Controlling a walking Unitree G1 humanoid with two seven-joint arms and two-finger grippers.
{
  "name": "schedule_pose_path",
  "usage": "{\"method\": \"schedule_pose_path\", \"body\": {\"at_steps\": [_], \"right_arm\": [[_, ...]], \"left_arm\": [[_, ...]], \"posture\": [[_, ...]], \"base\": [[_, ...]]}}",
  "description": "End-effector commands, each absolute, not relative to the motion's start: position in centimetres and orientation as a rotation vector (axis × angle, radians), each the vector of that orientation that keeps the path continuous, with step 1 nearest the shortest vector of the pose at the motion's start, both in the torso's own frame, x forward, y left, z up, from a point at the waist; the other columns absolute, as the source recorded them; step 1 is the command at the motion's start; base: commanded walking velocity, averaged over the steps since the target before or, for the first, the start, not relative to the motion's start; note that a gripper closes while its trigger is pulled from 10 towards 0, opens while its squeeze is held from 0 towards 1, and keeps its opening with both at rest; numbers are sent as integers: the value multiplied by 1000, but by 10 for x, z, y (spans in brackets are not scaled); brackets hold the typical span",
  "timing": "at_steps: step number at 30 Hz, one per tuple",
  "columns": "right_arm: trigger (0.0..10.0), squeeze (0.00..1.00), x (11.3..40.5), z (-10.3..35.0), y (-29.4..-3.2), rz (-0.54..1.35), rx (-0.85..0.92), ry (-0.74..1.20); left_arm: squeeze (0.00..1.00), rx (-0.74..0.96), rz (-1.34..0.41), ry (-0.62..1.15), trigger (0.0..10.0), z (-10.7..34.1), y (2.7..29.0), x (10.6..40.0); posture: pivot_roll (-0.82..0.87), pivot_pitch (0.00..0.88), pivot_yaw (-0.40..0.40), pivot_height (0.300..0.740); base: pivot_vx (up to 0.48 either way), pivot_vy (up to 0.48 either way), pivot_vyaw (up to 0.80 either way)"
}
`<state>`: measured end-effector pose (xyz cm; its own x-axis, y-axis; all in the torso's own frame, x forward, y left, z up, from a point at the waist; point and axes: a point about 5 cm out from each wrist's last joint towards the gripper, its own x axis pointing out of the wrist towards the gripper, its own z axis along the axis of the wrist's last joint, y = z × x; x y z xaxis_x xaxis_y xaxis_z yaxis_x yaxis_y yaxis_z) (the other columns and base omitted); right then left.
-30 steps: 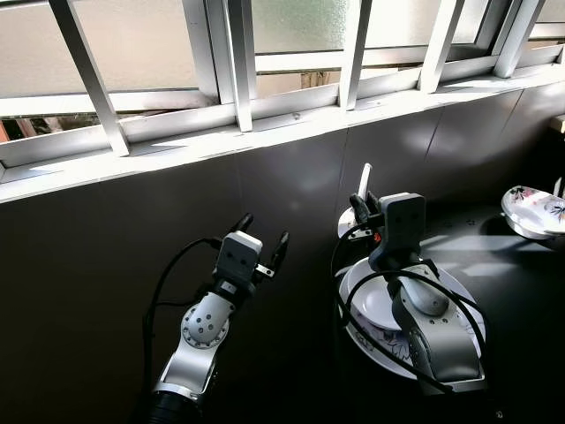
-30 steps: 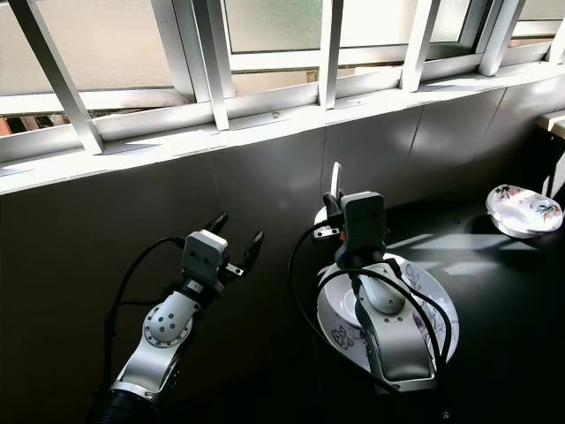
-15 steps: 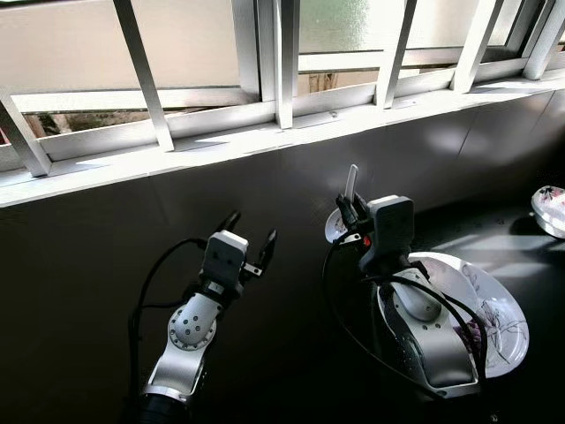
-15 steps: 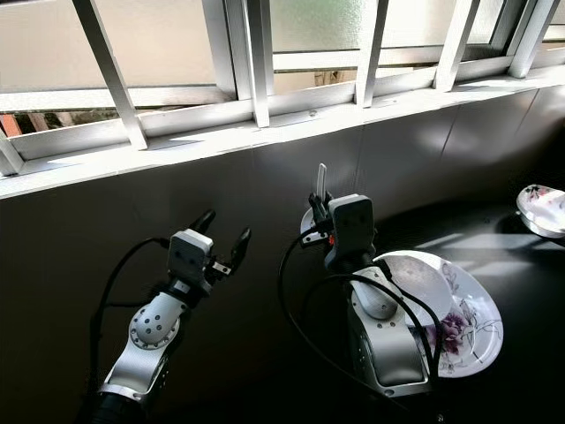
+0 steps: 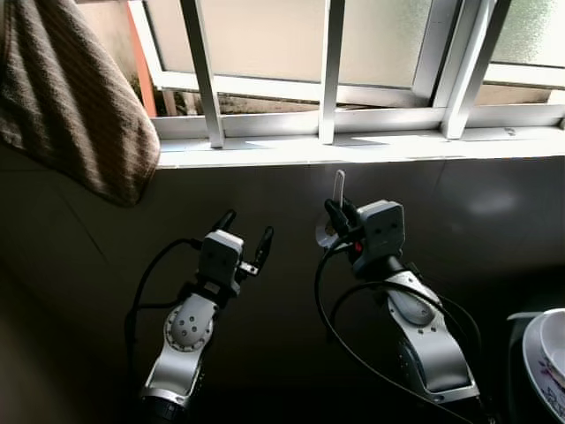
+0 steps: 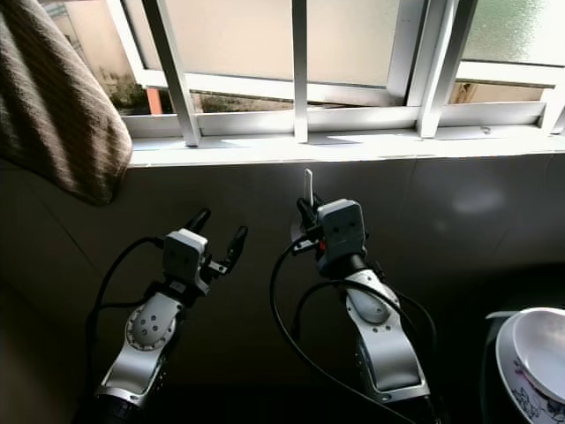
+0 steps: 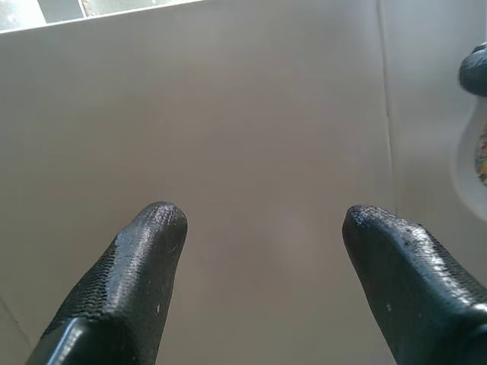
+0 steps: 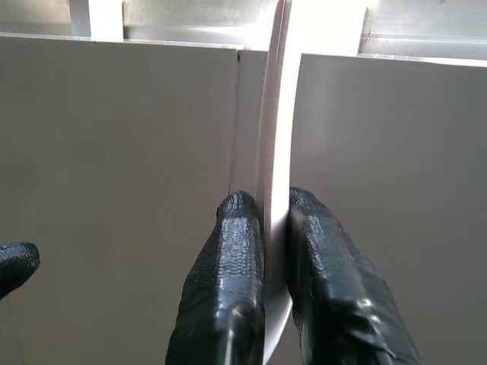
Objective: Kitchen organization
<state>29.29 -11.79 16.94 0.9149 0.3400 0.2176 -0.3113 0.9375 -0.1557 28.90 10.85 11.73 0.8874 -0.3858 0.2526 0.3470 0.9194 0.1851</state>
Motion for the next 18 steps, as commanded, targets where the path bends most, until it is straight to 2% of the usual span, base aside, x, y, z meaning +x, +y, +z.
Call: {"method": "schedule_pose_path", "body": {"at_steps": [1, 9, 11, 18], "right_arm": [[0, 0, 292, 170, -119, 341, -116, -253], [0, 0, 292, 168, -119, 350, -122, -249], [0, 0, 292, 168, -119, 349, -123, -248], [0, 0, 293, 166, -119, 348, -122, -245]], "left_arm": [[0, 139, -400, -300, 10000, 120, 105, 289], [0, 139, -400, -297, 10000, 119, 105, 289], [0, 139, -400, -296, 10000, 119, 105, 289], [0, 139, -409, -295, 10000, 120, 104, 289]], "posture": [[35, 0, 22, 740], [33, 0, 23, 740], [33, 0, 23, 740], [34, 0, 23, 740]], "base": [[0, 0, 800], [0, 0, 800], [0, 240, 800], [0, 476, 800]]}}
